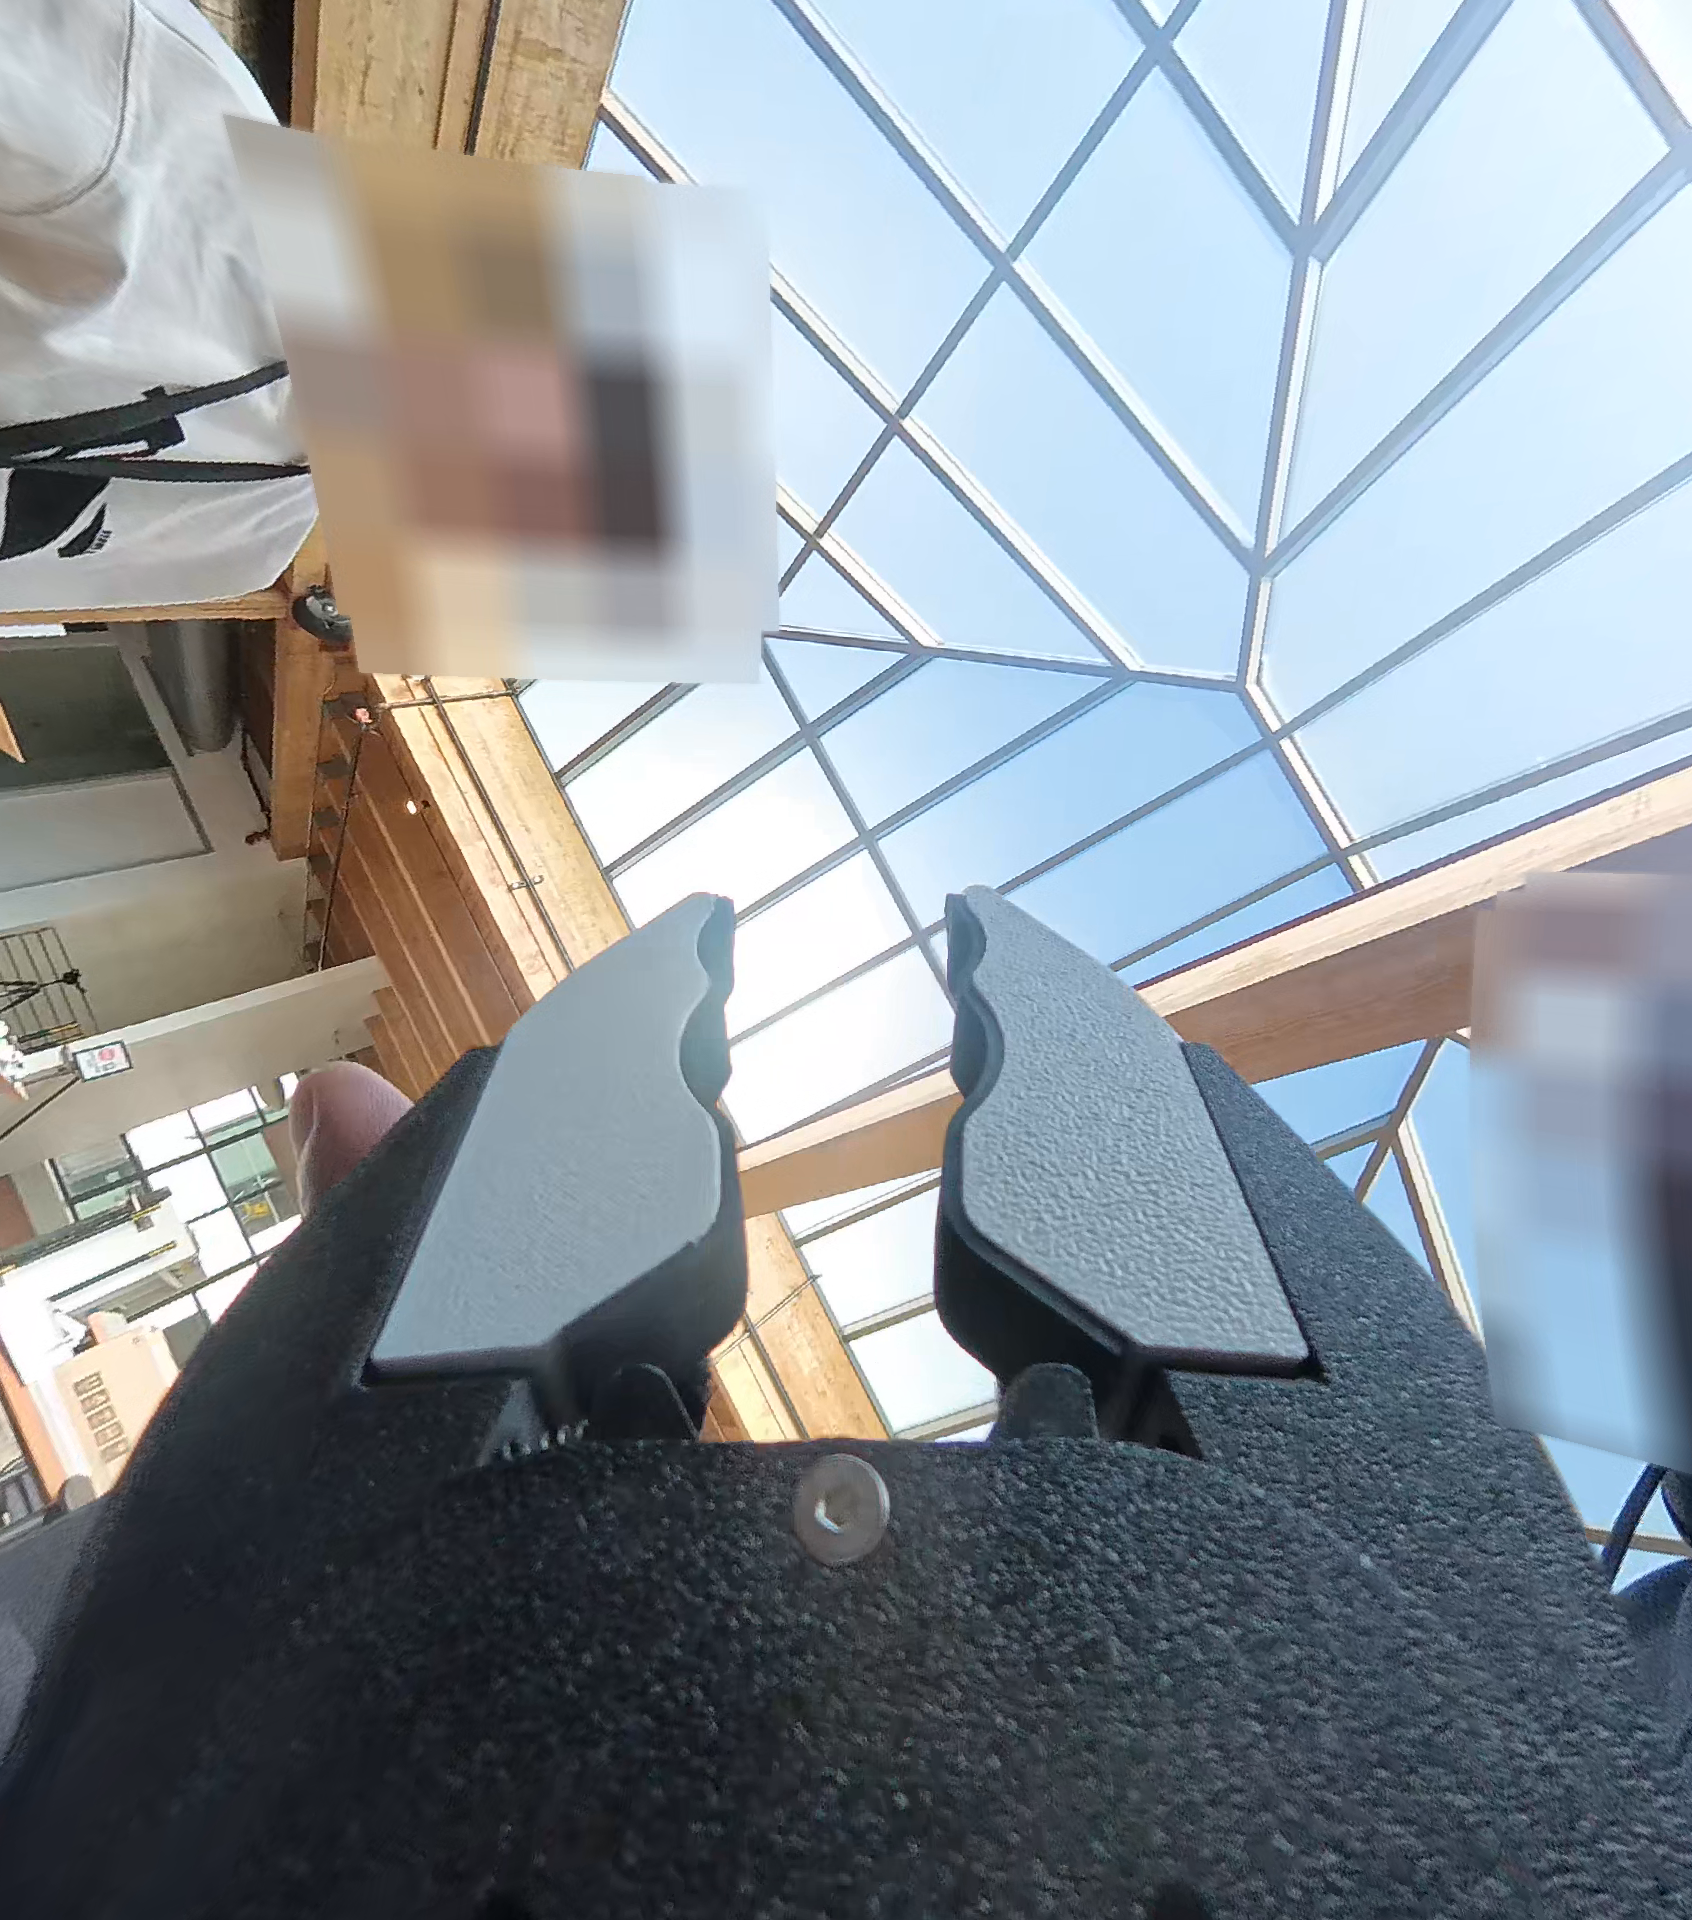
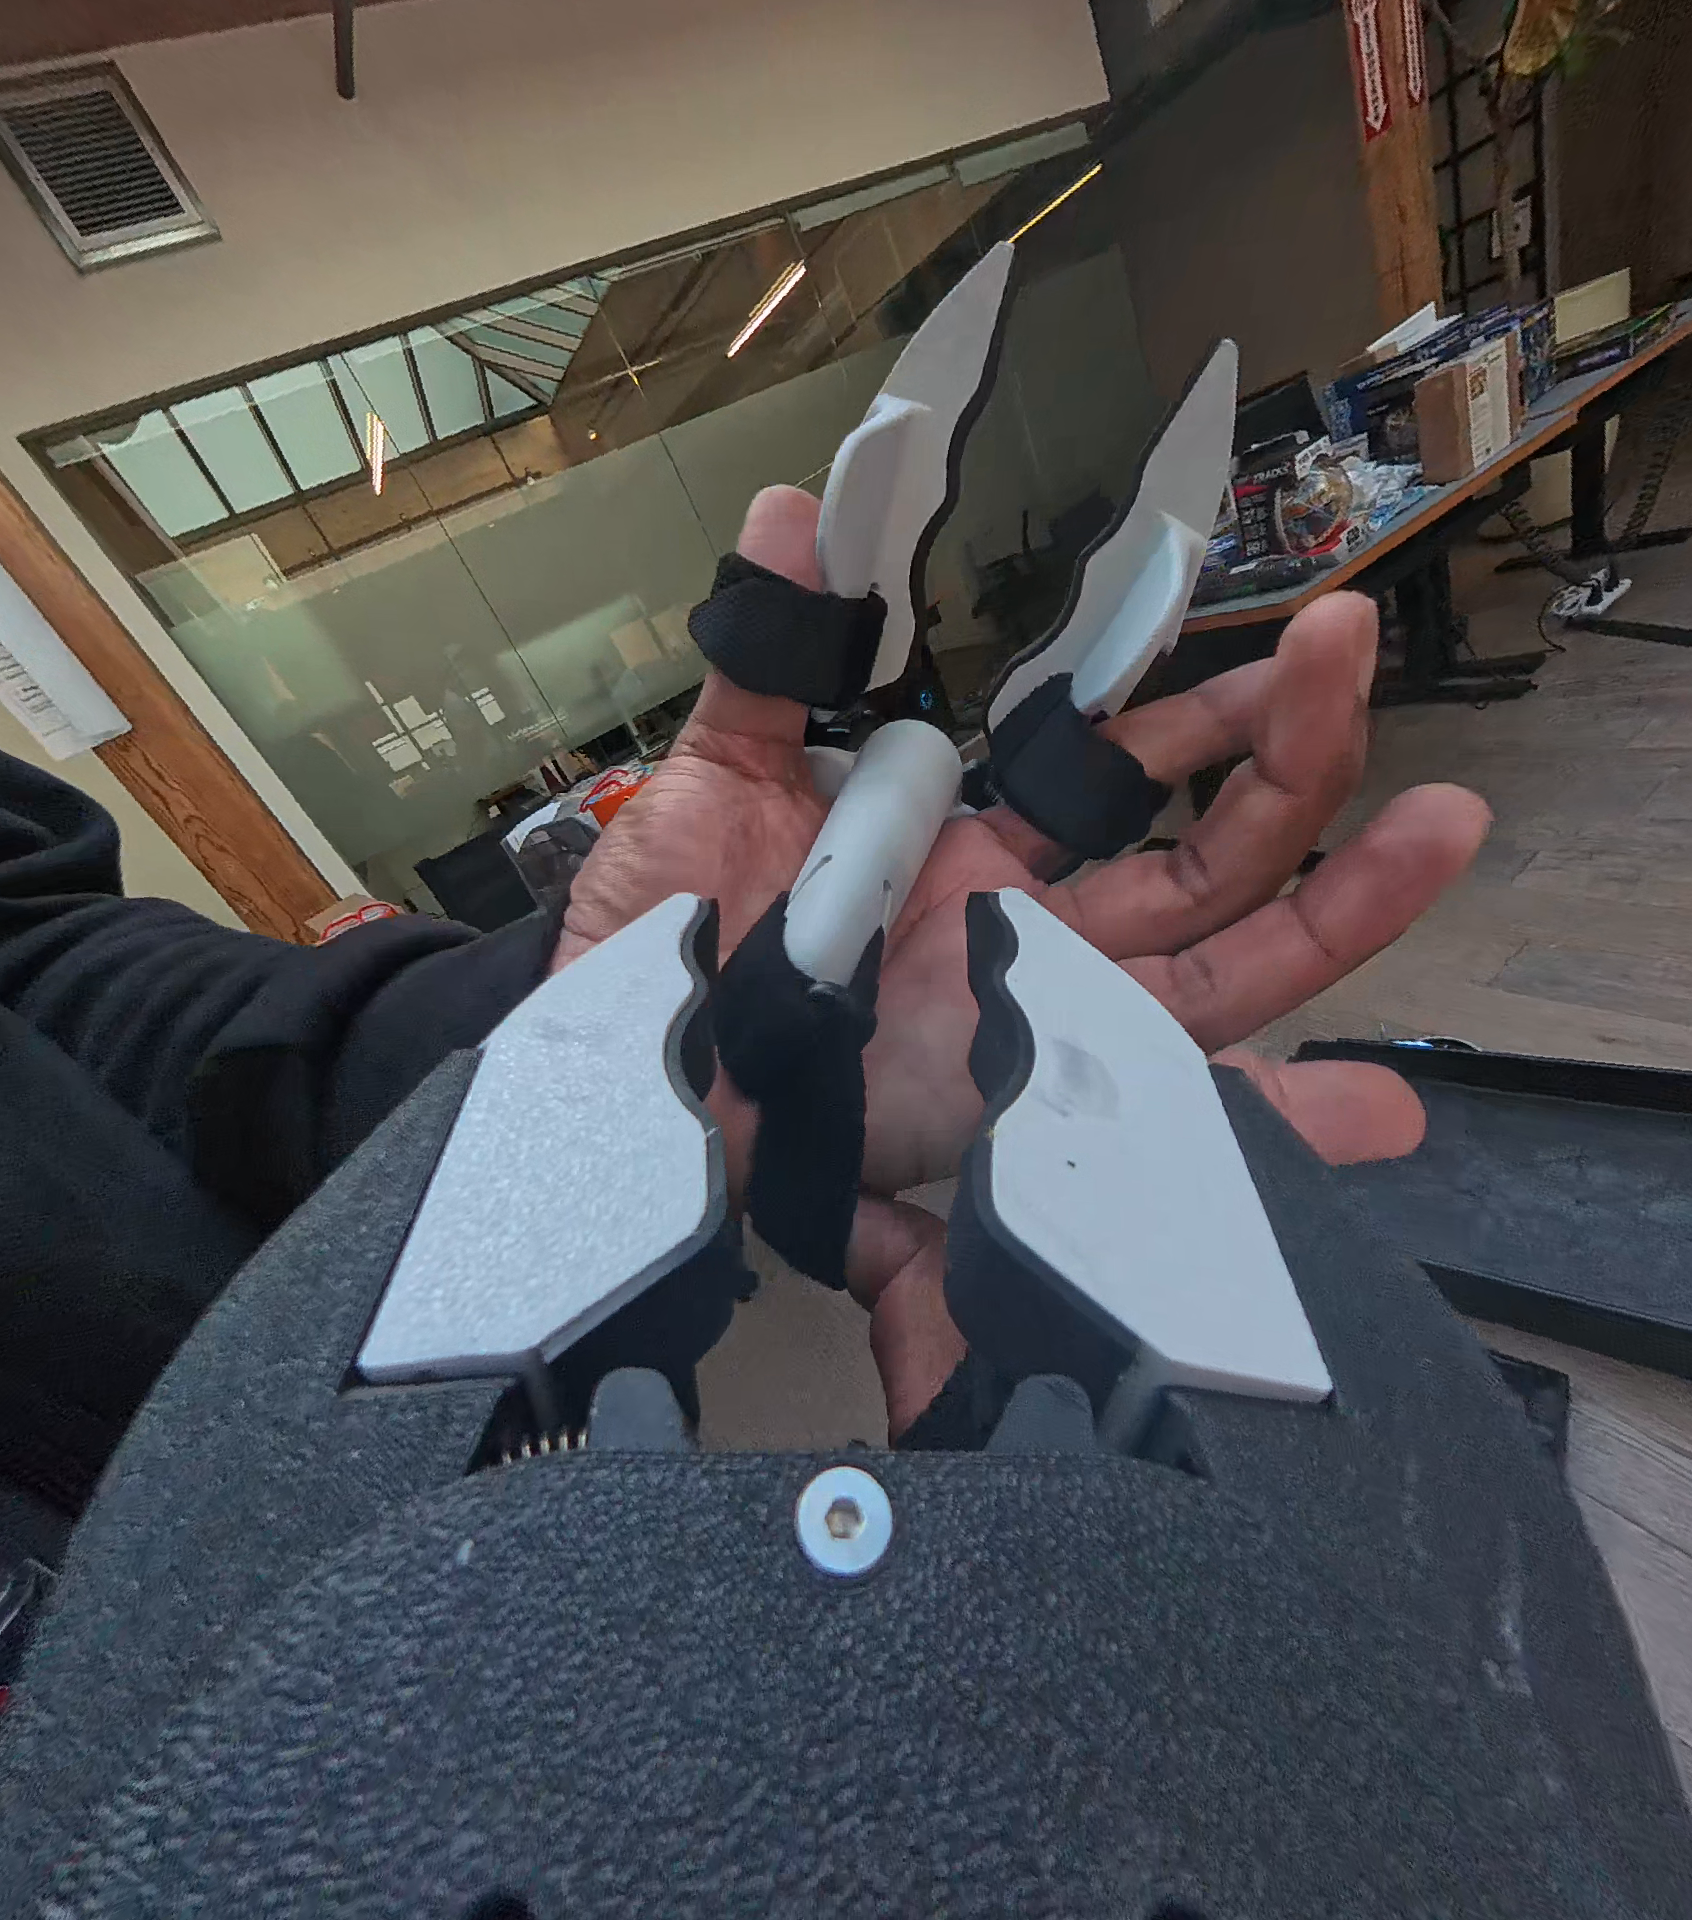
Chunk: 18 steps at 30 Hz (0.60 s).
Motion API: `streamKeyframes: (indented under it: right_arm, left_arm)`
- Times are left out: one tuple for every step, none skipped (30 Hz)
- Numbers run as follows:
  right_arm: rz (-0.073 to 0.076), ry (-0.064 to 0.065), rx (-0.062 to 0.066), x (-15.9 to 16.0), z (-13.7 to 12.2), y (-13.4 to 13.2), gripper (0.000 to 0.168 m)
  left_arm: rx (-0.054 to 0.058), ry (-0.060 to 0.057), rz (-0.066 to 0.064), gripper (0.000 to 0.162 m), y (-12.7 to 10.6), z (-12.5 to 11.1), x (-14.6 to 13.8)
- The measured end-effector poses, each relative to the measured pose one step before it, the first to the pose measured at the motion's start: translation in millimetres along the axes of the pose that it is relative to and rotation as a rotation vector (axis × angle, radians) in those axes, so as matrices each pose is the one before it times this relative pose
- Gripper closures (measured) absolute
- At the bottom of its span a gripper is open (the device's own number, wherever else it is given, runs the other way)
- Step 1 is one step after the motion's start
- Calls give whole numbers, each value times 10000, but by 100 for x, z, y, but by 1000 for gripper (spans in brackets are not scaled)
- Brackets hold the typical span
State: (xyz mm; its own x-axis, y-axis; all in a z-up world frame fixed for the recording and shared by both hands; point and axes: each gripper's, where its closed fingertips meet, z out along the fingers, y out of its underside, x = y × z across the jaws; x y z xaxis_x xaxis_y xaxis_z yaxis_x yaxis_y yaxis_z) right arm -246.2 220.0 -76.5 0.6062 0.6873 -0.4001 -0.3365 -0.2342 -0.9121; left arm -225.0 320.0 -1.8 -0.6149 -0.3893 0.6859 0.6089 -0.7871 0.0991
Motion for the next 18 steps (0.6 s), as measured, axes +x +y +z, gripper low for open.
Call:
streamKeyframes:
  right_arm:
    - [-224, 24, 8, -167, 99, 65, 121]
    - [-153, 55, 102, -117, 128, -114, 119]
    - [-54, 62, 163, -57, 97, -330, 117]
    - [22, 18, 143, -57, 81, -390, 116]
    - [81, -13, 142, -85, 88, -388, 115]
    - [68, -13, 107, -67, 91, -257, 113]
    - [28, 0, -7, -39, 98, -54, 110]
    - [11, -18, -86, -17, 75, 95, 109]
    - [48, -66, -77, -38, 29, 78, 110]
    - [93, -103, -69, -89, 4, 61, 111]
    - [55, -128, -45, -169, 5, 15, 113]
    - [-43, -122, -42, -223, 19, -6, 115]
    - [-106, -82, -84, -215, 51, 28, 116]
    - [-163, -37, -168, -127, 61, 160, 117]
    - [-161, -43, -175, -89, 53, 221, 119]
    - [-69, -31, -134, -44, 20, 207, 119]
    - [55, -17, -60, 13, 6, 205, 119]
    - [135, -5, -17, 14, -1, 268, 120]
  left_arm:
    - [242, 98, -152, 123, -238, 37, 141]
    - [166, 29, -108, 123, -153, 38, 38]
    - [159, 45, -118, 123, -239, 49, 67]
    - [140, 41, -160, 123, -275, 67, 42]
    - [110, -20, -156, 123, -247, 97, -58]
    - [58, -5, -55, 123, -182, 89, -2]
    - [-19, -39, 32, 124, -79, 33, -61]
    - [36, -79, 36, 125, -145, -70, -144]
    - [93, -94, 18, 125, -250, -146, -184]
    - [138, -104, 34, 126, -346, -210, -202]
    - [122, -133, 111, 127, -359, -236, -228]
    - [39, -167, 204, 128, -258, -251, -300]
    - [11, -239, 195, 129, -206, -292, -440]
    - [49, -232, 105, 130, -247, -283, -486]
    - [-2, -151, 132, 132, -191, -236, -391]
    - [-133, -146, 248, 133, -72, -162, -390]
    - [-177, -110, 331, 134, -93, -69, -315]
    - [-202, -82, 339, 135, -139, 5, -258]
